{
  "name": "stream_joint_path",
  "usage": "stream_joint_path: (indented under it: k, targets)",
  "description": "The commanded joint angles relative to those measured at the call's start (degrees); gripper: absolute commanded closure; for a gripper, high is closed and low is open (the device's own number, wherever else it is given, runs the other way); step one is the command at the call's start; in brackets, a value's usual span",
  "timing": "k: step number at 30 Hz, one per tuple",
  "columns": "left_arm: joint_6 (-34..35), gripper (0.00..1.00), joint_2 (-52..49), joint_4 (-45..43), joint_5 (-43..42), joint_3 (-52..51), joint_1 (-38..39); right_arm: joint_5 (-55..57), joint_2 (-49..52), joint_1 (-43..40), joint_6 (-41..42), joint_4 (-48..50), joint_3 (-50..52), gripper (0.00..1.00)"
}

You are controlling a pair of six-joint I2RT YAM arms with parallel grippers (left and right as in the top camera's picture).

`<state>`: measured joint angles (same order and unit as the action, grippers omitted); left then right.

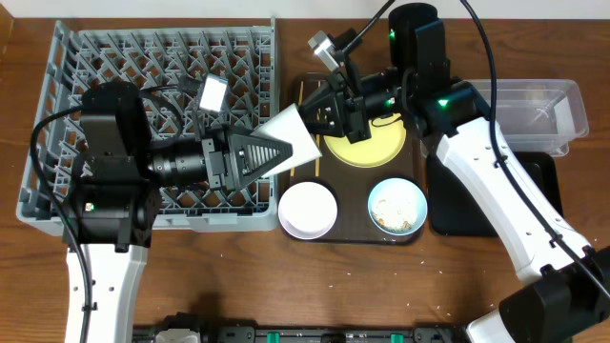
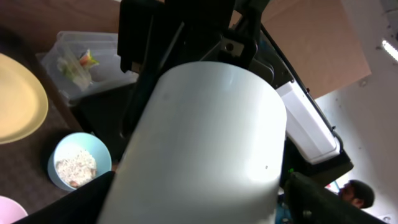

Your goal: Sort waste into correct bins and load items into the dishwasher

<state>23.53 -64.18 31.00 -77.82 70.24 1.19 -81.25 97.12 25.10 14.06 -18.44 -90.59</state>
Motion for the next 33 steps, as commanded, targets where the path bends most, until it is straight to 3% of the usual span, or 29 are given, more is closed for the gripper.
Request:
stream_joint_path:
  k: [1,11,18,22,23,24,25,29,33]
  targets:
    - [-0.7,0.14,-0.1,-0.2,-0.2,0.9,0.1,1.3,0.0,0.0,0.3,0.5,-0.3,0.99]
    - [-0.7,0.21,-0.1,-0.3,-0.2,0.9,0.1,1.2,0.0,-0.8,0.5,0.4,-0.3,0.99]
    - [-0.8,0.40,-0.1,-0.3,0.4,0.9,0.1,1.0,0.0,-0.8,0.5,0.5,-0.3,0.99]
    - [-0.9,0.41,-0.1,-0.3,2.0,0.9,0.1,1.0,0.0,-1.5,0.5,0.5,-0.3,0.97]
    - [-1.0,0.41,-0.1,-0.3,2.6,0.9,0.1,1.0,0.0,-1.8,0.6,0.4,-0.3,0.90]
    - [-1.0,0.42,-0.1,-0.3,4.5,0.9,0.1,0.8,0.0,-2.3,0.7,0.4,-0.3,0.66]
    - [-1.0,0.42,-0.1,-0.3,5.8,0.9,0.1,0.8,0.0,-2.7,0.7,0.4,-0.3,0.54]
    - [-2.3,0.42,-0.1,-0.1,12.9,0.9,0.1,1.7,0.0,-5.3,1.0,-0.6,-0.3,0.35]
    - [-5.6,0.41,0.3,5.3,27.4,0.9,-0.8,14.1,-0.1,-9.5,1.6,-10.0,-0.3,0.31]
